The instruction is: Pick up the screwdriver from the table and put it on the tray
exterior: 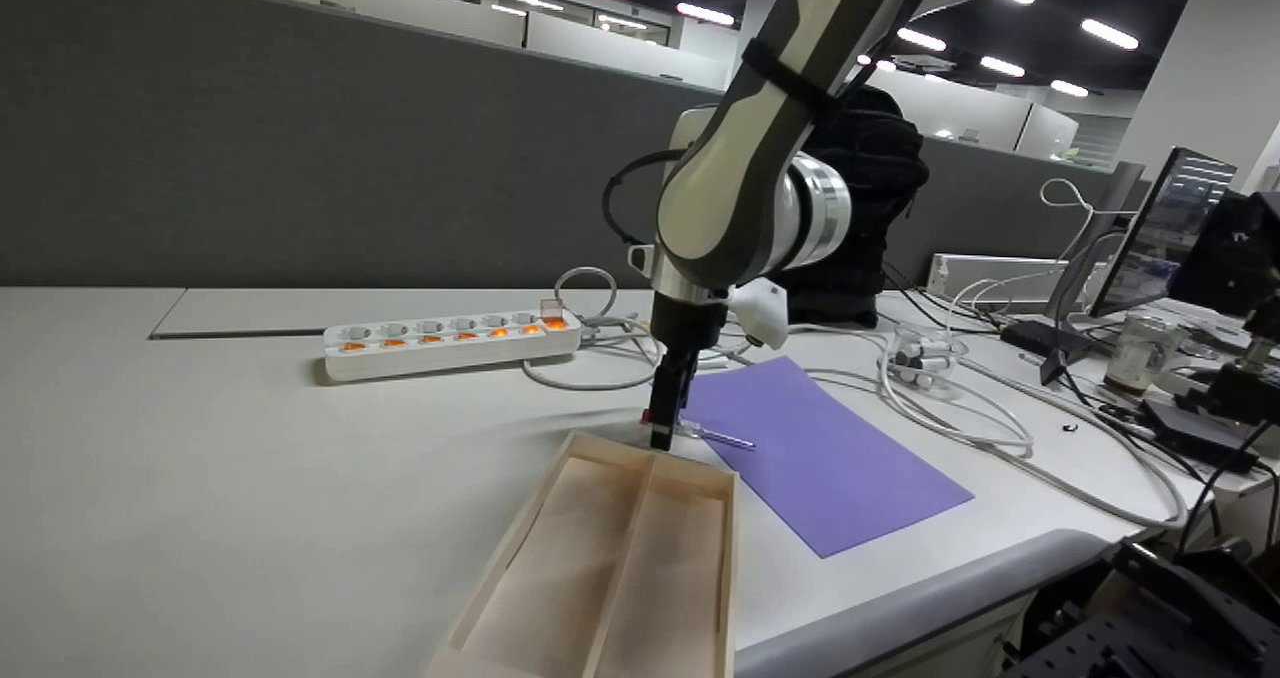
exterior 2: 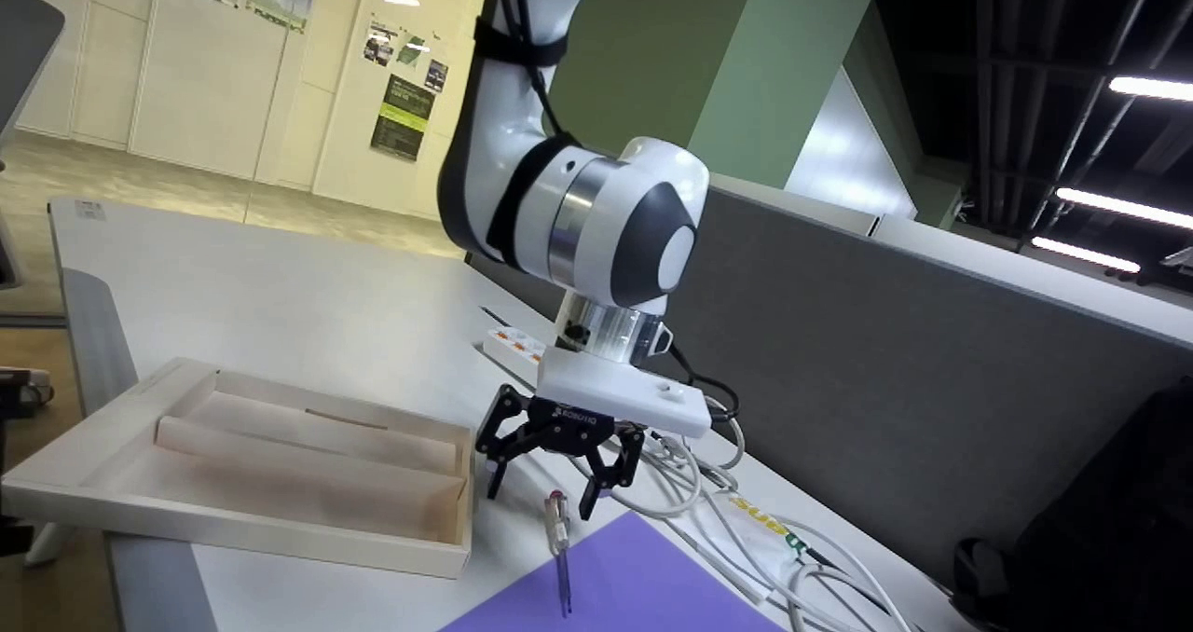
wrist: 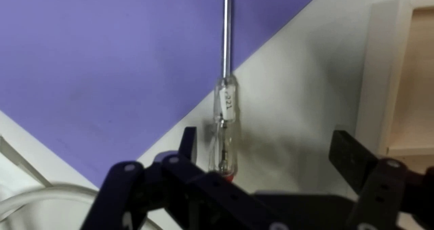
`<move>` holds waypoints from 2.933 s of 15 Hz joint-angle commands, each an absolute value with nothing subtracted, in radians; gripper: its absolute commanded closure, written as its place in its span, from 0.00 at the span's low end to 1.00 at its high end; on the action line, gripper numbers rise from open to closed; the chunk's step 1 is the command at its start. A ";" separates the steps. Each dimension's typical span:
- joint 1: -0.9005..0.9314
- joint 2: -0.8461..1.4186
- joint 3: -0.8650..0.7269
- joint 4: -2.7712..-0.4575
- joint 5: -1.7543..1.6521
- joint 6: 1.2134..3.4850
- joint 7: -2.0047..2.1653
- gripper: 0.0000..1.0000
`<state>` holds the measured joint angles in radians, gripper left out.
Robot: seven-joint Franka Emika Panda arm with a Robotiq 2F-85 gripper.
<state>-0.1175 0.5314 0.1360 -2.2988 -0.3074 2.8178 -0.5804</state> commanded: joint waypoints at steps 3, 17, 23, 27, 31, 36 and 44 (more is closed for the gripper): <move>-0.127 0.533 0.127 -2.266 -0.284 2.806 -0.600 0.25; -0.119 0.553 0.094 -2.246 -0.297 2.798 -0.597 0.95; -0.058 0.462 0.081 -2.310 -0.364 2.811 -0.610 0.95; 0.029 0.376 0.049 -2.366 -0.510 2.834 -0.619 0.95; 0.072 0.305 0.086 -2.423 -0.576 2.834 -0.660 0.95; 0.092 0.276 0.150 -2.474 -0.541 2.820 -0.718 0.95; 0.146 0.336 0.138 -2.461 -0.597 2.819 -0.702 0.95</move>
